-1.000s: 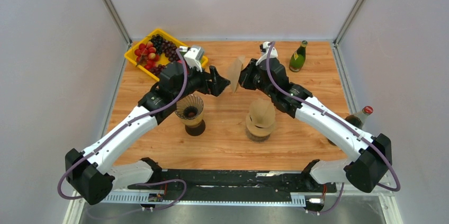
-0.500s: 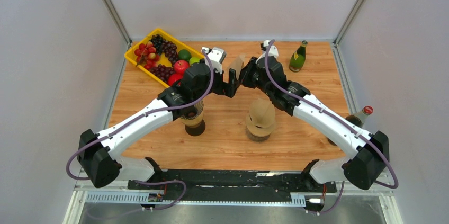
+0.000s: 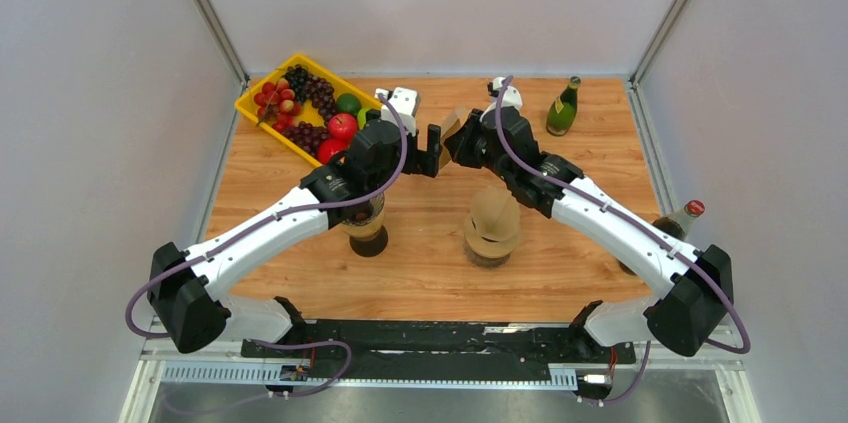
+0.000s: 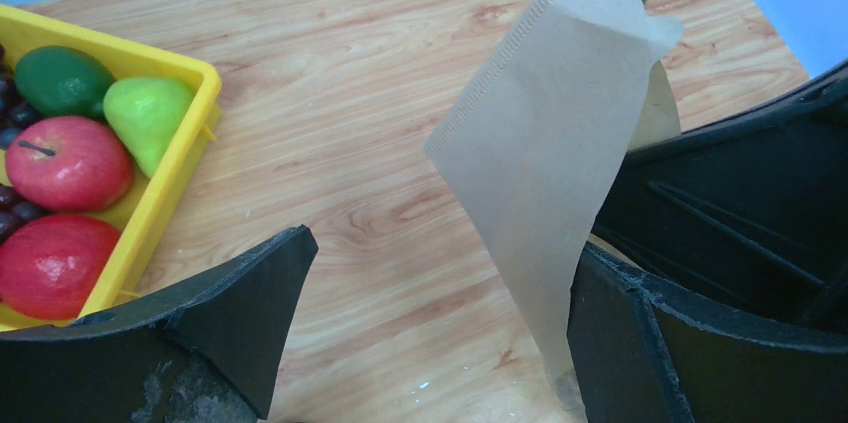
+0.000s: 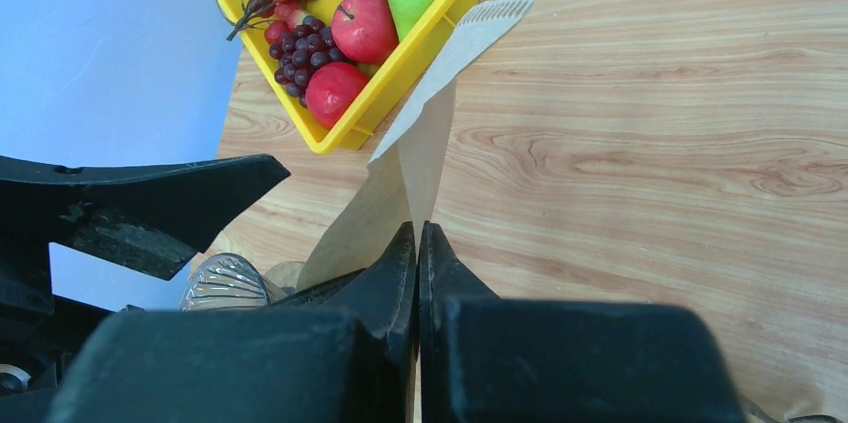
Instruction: Place the coffee filter in the dripper
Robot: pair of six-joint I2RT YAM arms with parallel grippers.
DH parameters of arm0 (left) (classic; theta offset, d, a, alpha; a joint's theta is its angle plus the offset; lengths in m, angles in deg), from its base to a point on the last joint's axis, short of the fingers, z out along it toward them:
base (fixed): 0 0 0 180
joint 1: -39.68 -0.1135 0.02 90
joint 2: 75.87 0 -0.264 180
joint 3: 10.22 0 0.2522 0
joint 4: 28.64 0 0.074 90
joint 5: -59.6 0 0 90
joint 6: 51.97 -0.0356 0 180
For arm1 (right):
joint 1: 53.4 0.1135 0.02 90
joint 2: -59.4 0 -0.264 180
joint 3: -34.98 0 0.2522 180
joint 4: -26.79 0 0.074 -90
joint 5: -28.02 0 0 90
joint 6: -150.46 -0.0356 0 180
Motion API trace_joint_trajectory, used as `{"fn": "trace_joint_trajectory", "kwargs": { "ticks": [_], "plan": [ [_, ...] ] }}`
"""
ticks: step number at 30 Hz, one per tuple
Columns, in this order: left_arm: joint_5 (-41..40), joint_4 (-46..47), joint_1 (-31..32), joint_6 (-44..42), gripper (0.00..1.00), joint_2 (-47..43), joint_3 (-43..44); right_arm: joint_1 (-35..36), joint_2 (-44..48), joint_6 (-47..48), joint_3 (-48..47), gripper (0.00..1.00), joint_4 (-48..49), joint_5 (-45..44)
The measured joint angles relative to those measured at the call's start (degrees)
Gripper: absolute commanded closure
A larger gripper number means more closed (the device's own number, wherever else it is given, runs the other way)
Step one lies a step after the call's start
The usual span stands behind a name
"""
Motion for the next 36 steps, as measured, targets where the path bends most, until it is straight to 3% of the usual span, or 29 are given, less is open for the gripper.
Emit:
{"fn": "trace_joint_trajectory", "kwargs": {
  "ticks": [7, 14, 22, 28, 30, 36],
  "plan": [
    [-1.8, -0.1, 0.0, 0.0, 0.0, 0.0, 0.0, 0.6, -0.3, 2.5, -0.2, 1.0, 0.0, 0.7],
    [-3.5, -0.1, -0.1, 0.3, 0.11, 2.1, 3.0, 2.6, -1.4, 5.4, -1.0, 1.0, -0.3, 0.6],
    [-4.0, -0.1, -0.1, 0.0, 0.32, 4.1, 4.1, 3.6, -1.4, 6.4, -1.1, 1.0, -0.3, 0.3],
    [-0.1, -0.6, -0.1, -0.9, 0.67, 4.5, 4.1, 3.7, -1.4, 6.6, -1.1, 1.0, -0.2, -0.9],
    [0.9, -0.9, 0.1, -1.2, 0.74, 4.5, 4.1, 3.7, -1.4, 6.6, -1.1, 1.0, -0.2, -1.3],
    [1.2, -2.1, 0.2, -1.3, 0.83, 4.4, 4.1, 3.7, -1.4, 6.7, -1.1, 1.0, -0.2, -5.6]
  ]
}}
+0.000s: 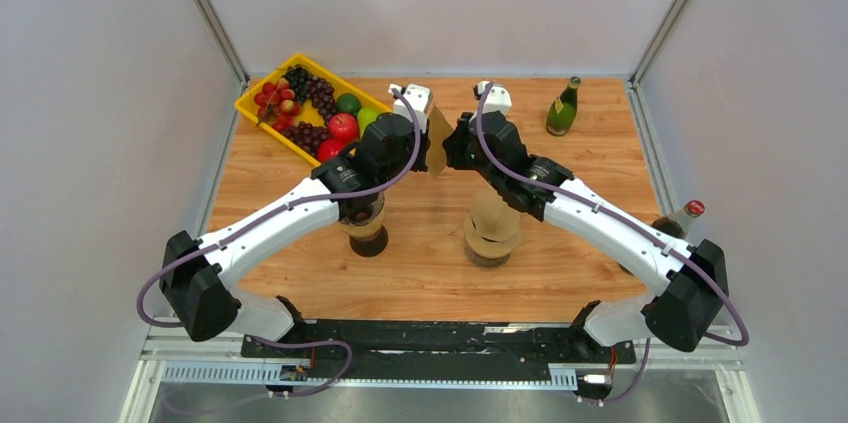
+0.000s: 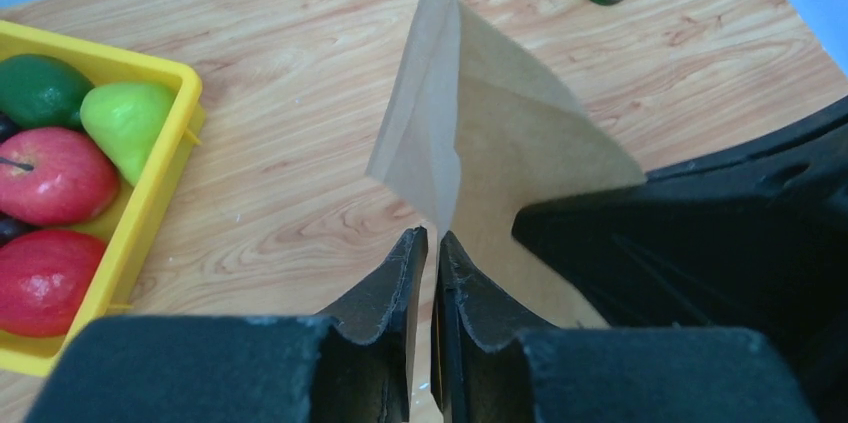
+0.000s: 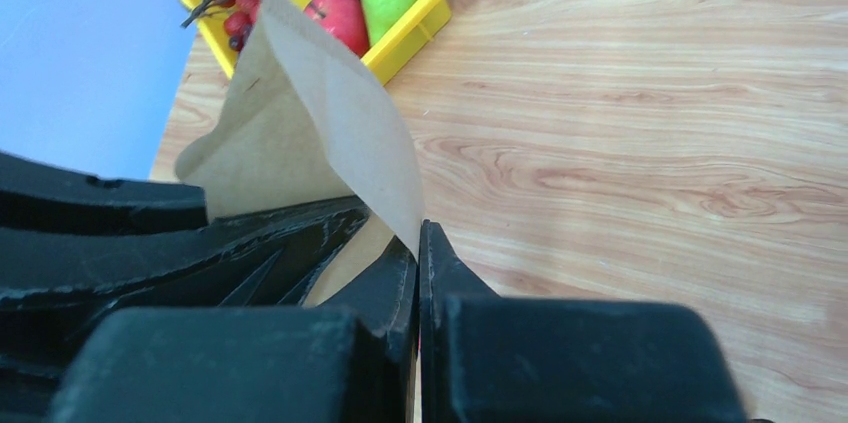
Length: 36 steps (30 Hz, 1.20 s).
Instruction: Place the coffee filter in the dripper
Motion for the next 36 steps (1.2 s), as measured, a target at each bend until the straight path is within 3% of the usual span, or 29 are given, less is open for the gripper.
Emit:
{"fn": "trace_joint_trajectory", "kwargs": {
  "ticks": [11, 25, 36],
  "plan": [
    [-3.5, -4.0, 0.0, 0.4, 0.93, -1.7, 0.0, 0.0, -1.2, 0.5, -1.1, 1.0, -0.2, -9.0],
    [-9.6, -13.9, 0.5, 6.9, 0.98, -1.6, 4.9, 1.0, -3.8, -2.0, -3.6, 1.0, -2.1, -11.0],
    [-11.1, -8.2, 0.7, 18.2, 0.99, -5.6, -2.3, 1.1, 0.8, -10.1, 2.7, 0.99, 0.6, -9.7]
  ]
}}
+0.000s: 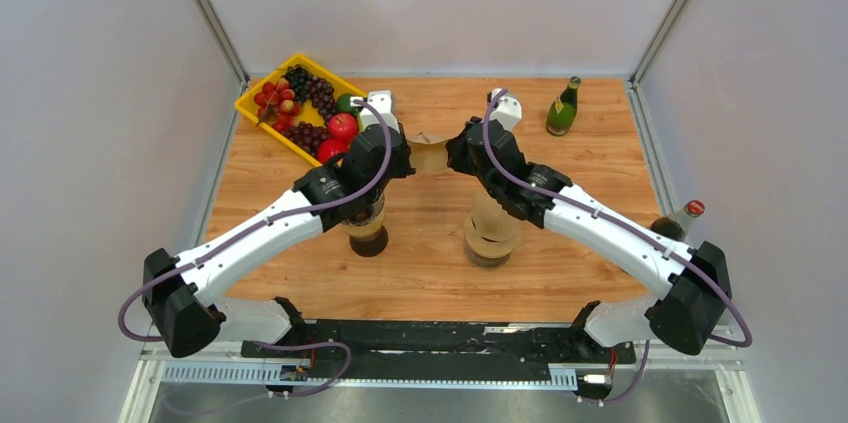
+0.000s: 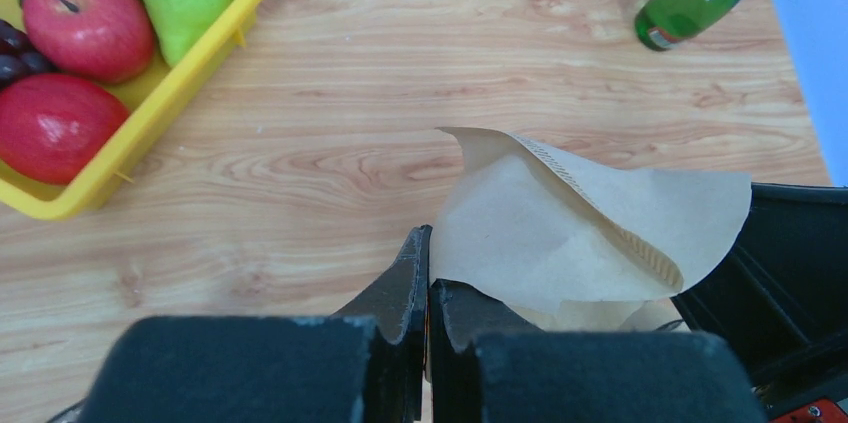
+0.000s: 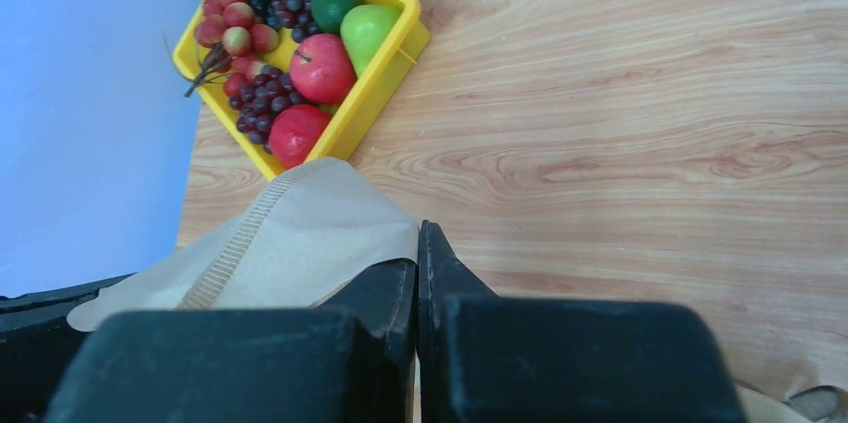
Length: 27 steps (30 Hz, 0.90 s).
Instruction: Place the coffee filter in the dripper
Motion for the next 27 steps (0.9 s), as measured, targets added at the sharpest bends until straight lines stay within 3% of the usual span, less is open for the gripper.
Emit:
{"fn": "trace_joint_trajectory", "kwargs": {
  "ticks": [3, 11, 19, 25, 27],
  "plan": [
    [0.0, 0.8, 0.0, 0.9, 0.98, -1.6, -0.5, 0.0, 0.7, 0.0, 0.4, 0.93, 1.2, 1.3],
    [0.5, 1.5, -0.3, 1.1, 0.98, -2.2, -0.4, -0.7, 1.3, 3.7, 0.7, 0.64, 3.5, 7.1],
    [1.2, 0.3, -0.3, 1.2, 0.94, 1.8, 2.1, -0.8, 3.8, 8.6, 1.8, 0.2, 5.5, 11.9],
    [3.5, -2.3, -0.4, 0.9, 0.94, 6.2, 6.7, -0.8, 7.8, 11.2, 4.7, 0.01, 6.6, 8.7],
    [4.2, -2.9, -0.8, 0.7, 0.95, 7.2, 8.0, -0.8, 9.2, 11.8, 5.9, 0.0, 6.7, 6.2]
  ]
}}
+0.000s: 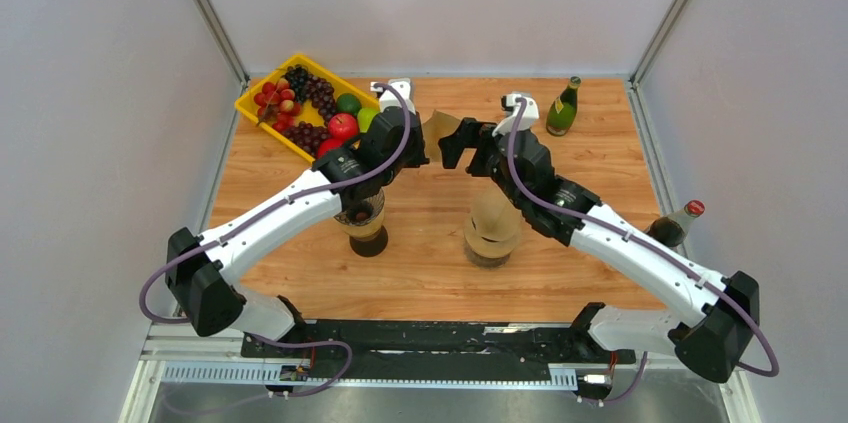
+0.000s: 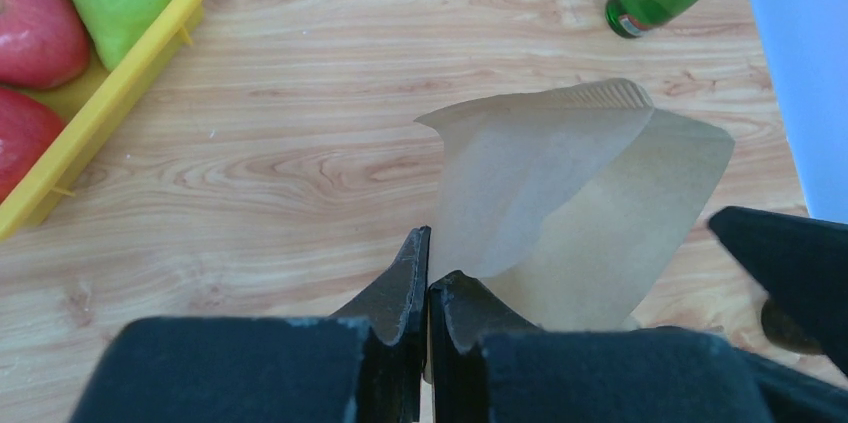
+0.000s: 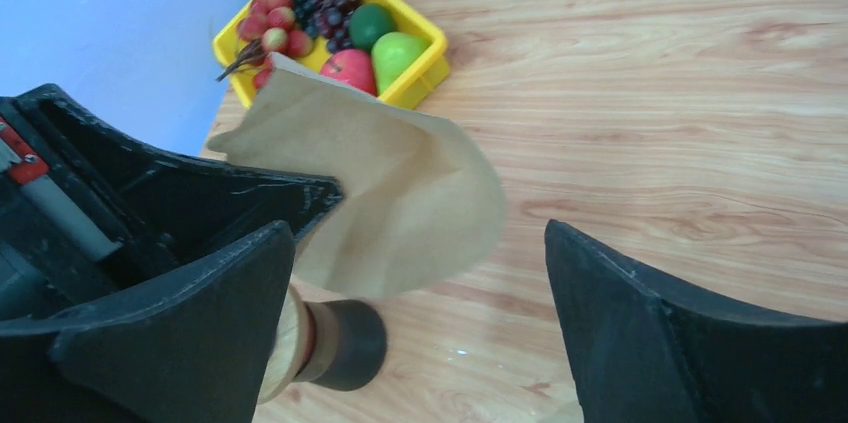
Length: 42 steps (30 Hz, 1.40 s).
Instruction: Place the coffee filter in the dripper
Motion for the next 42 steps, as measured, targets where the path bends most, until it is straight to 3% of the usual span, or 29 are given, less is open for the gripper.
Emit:
{"fn": "trace_joint_trajectory", "kwargs": {
  "ticks": [6, 12, 20, 30, 36, 42],
  "plan": [
    [4.7, -3.0, -3.7, -0.1, 0.96, 0.4, 1.7, -2.8, 5.2, 0.3, 4.0, 0.0, 0.3, -5.4],
    [12.1, -6.2, -8.8, -0.1, 0.96, 0.3, 4.0, -14.5, 6.1, -0.8, 6.3, 0.0, 0.2, -3.0],
    [19.3, -16.5, -11.5, -1.5, 0.96, -2.5, 8.9, -20.5, 7.1, -0.3, 9.6, 0.0, -0.7, -0.1],
    [20.3, -35.1, -11.5, -1.6, 0.93, -16.3, 9.2, -22.5, 7.1, 2.6, 11.1, 0.0, -0.8, 5.8],
    [19.9, -40.8, -11.6, 0.5, 0.93, -25.4, 6.5, -22.9, 7.1, 3.3, 11.7, 0.0, -0.8, 6.1],
    [19.7, -42.9, -11.6, 2.7, 0.93, -28.4, -0.7, -23.0, 7.6, 3.4, 11.7, 0.0, -0.8, 6.3]
  ]
}}
